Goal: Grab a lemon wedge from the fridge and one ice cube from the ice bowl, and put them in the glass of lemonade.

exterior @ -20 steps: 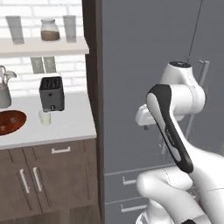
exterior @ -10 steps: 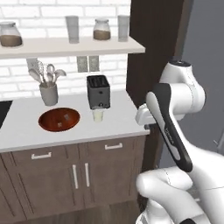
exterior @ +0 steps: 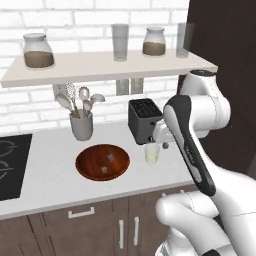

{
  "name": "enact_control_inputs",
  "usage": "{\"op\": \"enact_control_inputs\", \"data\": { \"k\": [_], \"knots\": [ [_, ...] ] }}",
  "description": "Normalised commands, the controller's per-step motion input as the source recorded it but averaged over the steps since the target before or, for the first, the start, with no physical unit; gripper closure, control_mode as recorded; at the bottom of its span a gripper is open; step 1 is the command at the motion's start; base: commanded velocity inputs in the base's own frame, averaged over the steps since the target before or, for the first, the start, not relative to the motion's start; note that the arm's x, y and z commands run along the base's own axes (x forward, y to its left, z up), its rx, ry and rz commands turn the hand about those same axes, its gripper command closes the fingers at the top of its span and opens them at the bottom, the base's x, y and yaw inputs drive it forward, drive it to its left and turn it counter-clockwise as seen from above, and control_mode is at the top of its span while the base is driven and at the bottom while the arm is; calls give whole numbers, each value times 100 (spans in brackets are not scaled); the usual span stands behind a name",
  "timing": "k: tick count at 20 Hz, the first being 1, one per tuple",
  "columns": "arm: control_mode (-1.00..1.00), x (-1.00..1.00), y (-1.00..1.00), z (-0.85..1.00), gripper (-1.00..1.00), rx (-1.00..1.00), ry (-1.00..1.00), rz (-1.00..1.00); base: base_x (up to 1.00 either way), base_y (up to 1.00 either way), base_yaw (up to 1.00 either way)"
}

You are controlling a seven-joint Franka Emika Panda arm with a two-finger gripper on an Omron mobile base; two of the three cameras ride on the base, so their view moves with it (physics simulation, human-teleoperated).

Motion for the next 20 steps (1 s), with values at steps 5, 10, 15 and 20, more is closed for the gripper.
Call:
{"op": "enact_control_inputs", "data": {
  "k": [5, 10, 15, 20],
  "knots": [
    [-100, 4, 78, -98, -100, -1, 18, -2, 0, 0, 0],
    [-100, 62, 98, -72, -100, 5, 15, 0, 0, 0, 0],
    [-100, 39, 32, -28, -100, 5, 5, 3, 0, 0, 0],
    [-100, 34, 33, 0, -100, -4, 7, 0, 0, 0, 0]
  ]
}}
